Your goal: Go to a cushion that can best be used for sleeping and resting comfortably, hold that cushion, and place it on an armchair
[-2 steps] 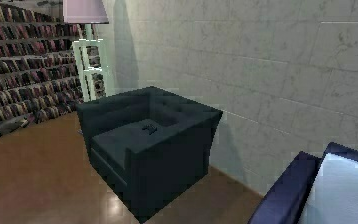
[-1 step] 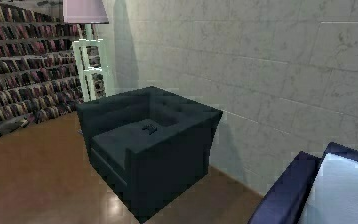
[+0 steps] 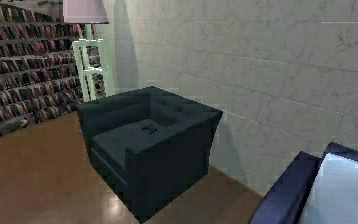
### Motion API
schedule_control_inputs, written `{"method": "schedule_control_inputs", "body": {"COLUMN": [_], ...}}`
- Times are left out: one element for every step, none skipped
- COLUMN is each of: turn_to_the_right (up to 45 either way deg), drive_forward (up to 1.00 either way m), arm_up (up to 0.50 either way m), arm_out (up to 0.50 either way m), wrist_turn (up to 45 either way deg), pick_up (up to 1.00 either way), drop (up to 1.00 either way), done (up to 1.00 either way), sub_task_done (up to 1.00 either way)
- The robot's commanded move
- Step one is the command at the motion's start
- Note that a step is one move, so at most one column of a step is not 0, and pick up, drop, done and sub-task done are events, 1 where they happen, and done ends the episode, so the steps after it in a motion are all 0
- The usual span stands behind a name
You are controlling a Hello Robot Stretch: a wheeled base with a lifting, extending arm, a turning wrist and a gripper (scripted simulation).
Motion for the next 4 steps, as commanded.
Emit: {"method": "schedule_control_inputs", "body": {"turn_to_the_right": [0.0,0.0,0.0,0.0], "drive_forward": [0.00,0.00,0.00,0.00], "arm_up": [0.10,0.50,0.12,0.00], "arm_out": [0.00,0.00,0.00,0.00], "wrist_turn": [0.0,0.0,0.0,-45.0], "pick_up": [0.00,0.00,0.00,0.00], "drop": [0.00,0.00,0.00,0.00], "done": [0.00,0.00,0.00,0.00], "sub_task_done": [0.00,0.00,0.00,0.00]}}
